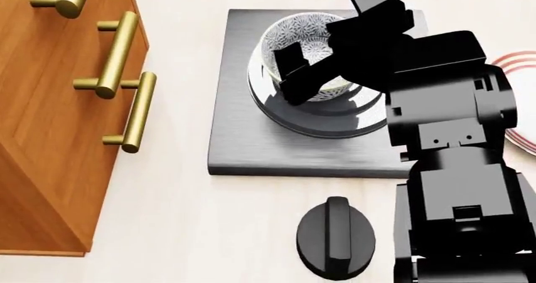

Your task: Put the bowl on the stove.

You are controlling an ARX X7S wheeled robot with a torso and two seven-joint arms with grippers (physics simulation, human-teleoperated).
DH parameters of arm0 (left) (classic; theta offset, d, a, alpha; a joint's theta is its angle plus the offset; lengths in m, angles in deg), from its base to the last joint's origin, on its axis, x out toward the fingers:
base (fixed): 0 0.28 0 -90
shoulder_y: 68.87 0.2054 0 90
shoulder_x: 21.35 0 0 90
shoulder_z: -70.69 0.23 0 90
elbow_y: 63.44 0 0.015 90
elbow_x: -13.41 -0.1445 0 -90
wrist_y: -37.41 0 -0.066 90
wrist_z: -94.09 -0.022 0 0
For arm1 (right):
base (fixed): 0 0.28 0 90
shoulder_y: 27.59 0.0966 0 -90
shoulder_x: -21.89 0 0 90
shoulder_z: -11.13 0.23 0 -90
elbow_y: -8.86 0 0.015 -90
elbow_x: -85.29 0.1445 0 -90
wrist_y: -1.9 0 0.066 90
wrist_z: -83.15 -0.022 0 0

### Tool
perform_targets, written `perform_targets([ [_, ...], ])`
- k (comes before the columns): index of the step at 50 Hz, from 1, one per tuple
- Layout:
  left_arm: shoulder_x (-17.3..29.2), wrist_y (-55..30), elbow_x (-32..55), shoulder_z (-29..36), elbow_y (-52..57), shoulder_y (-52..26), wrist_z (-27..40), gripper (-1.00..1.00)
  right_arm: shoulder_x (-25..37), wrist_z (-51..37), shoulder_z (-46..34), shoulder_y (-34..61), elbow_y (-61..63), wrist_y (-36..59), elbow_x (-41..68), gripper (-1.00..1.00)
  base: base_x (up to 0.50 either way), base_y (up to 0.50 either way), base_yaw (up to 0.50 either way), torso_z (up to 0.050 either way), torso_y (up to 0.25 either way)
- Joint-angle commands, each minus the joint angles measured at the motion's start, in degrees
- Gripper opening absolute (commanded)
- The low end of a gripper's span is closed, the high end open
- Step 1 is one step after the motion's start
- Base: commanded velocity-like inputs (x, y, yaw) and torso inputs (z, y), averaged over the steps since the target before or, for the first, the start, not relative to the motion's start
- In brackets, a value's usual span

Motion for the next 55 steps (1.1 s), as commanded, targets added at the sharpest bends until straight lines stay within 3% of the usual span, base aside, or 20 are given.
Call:
perform_targets([
  [1,0.1,0.0,0.0,0.1,-0.1,0.1,0.1,1.00,0.0,0.0,0.0,0.0,0.0,0.0,0.0,1.00,0.00,0.00,0.00,0.000,0.000],
  [5,0.2,0.0,0.2,0.2,0.0,0.1,0.1,1.00,0.0,0.0,0.0,0.0,0.0,0.0,0.0,1.00,0.00,0.00,0.00,0.000,0.000],
  [6,0.2,-0.1,0.2,0.3,0.0,0.2,0.1,1.00,-1.8,2.4,8.6,-1.7,0.0,-2.9,1.0,1.00,0.00,0.00,0.00,0.000,0.000],
  [7,0.2,-0.1,0.2,0.3,0.0,0.2,0.1,1.00,-1.8,2.9,10.5,-1.5,0.0,-3.6,0.8,1.00,0.00,0.00,0.00,0.000,0.000],
  [21,0.5,-0.9,-0.1,1.1,0.2,0.2,0.6,1.00,-0.1,6.7,17.2,1.8,0.0,-14.0,1.1,1.00,0.00,0.00,0.00,0.000,0.000],
  [29,0.9,-1.2,0.1,1.0,0.3,0.1,0.8,1.00,2.5,3.8,22.0,2.8,0.2,-23.2,3.2,1.00,0.00,0.00,0.00,0.000,0.000],
  [33,0.8,-1.2,0.5,1.1,0.6,0.1,0.9,1.00,2.0,-3.9,26.8,-13.6,32.7,-7.6,6.9,1.00,0.00,0.00,0.00,0.000,0.000],
  [36,0.9,-1.3,0.9,0.8,0.8,0.1,1.0,1.00,1.4,-6.1,27.8,-20.2,46.4,-2.9,7.5,1.00,0.00,0.00,0.00,0.000,0.000],
  [48,0.9,-1.2,1.7,0.6,0.9,-0.1,1.4,1.00,-2.5,-11.7,32.6,-36.5,70.6,3.3,12.3,1.00,0.00,0.00,0.00,0.000,0.000],
  [55,0.9,-1.0,1.7,0.6,1.0,0.0,1.4,1.00,-1.4,-13.6,34.8,-43.4,76.1,6.3,13.5,1.00,0.00,0.00,0.00,0.000,0.000],
])
